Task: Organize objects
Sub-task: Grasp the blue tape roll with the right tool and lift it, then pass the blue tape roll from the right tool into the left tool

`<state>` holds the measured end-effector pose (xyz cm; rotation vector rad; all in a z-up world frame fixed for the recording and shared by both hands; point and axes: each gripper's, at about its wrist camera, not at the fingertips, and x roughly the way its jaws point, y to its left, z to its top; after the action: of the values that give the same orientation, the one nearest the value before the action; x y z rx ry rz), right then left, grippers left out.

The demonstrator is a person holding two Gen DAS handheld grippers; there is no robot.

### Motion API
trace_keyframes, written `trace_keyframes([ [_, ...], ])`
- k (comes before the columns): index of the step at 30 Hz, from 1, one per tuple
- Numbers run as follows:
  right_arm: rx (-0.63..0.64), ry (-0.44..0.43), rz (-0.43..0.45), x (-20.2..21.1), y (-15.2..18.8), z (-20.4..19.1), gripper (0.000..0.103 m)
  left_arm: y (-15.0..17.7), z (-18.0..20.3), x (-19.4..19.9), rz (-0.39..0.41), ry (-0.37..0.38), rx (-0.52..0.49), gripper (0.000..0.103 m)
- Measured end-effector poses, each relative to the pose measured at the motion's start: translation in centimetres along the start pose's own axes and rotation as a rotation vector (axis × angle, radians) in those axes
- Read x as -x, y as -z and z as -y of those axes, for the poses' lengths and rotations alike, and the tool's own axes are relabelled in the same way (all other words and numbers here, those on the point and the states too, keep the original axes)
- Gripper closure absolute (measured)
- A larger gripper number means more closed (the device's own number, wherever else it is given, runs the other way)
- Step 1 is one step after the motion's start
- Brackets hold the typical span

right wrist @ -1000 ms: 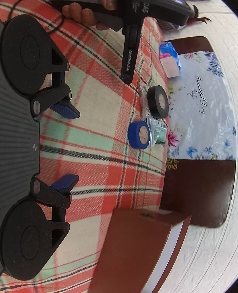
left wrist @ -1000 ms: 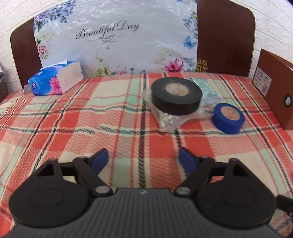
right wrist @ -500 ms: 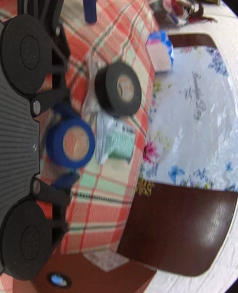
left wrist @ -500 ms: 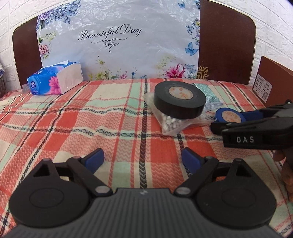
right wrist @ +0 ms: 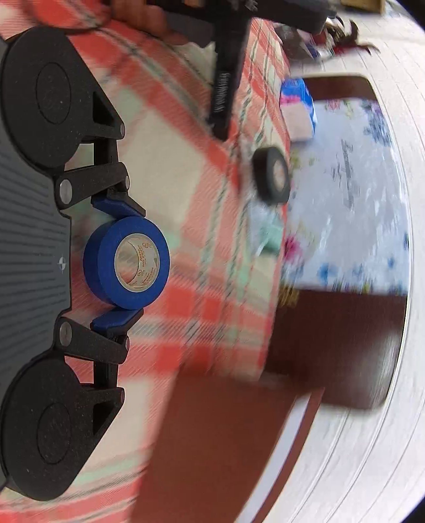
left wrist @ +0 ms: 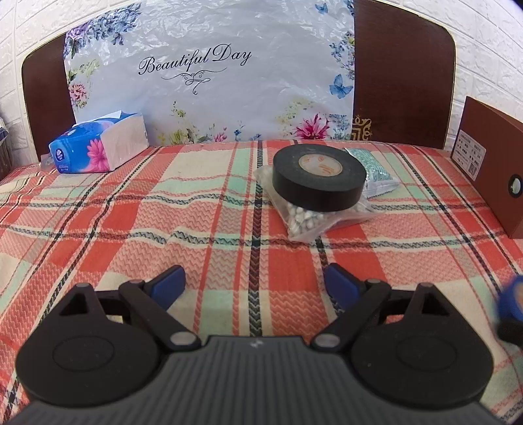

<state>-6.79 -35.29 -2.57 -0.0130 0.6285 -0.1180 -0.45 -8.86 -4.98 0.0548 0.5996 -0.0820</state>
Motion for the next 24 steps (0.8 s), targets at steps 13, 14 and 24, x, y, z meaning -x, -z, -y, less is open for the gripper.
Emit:
trace_keyframes([
  [13, -0.098, 0.102, 0.016, 7.2, 6.0, 2.9, 0.043, -1.5, 9.1, 6.1, -0.124, 0.333, -0.149, 0.039],
  [14, -0.099, 0.101, 0.015, 7.1, 5.9, 3.0, 0.043, -1.5, 10.5, 6.8, -0.148, 0.396, -0.154, 0.039],
  [24, -0.111, 0.078, 0.013, 7.1, 5.5, 3.5, 0.043, -0.7, 17.6, 6.8, -0.327, 0.589, -0.213, 0.072],
])
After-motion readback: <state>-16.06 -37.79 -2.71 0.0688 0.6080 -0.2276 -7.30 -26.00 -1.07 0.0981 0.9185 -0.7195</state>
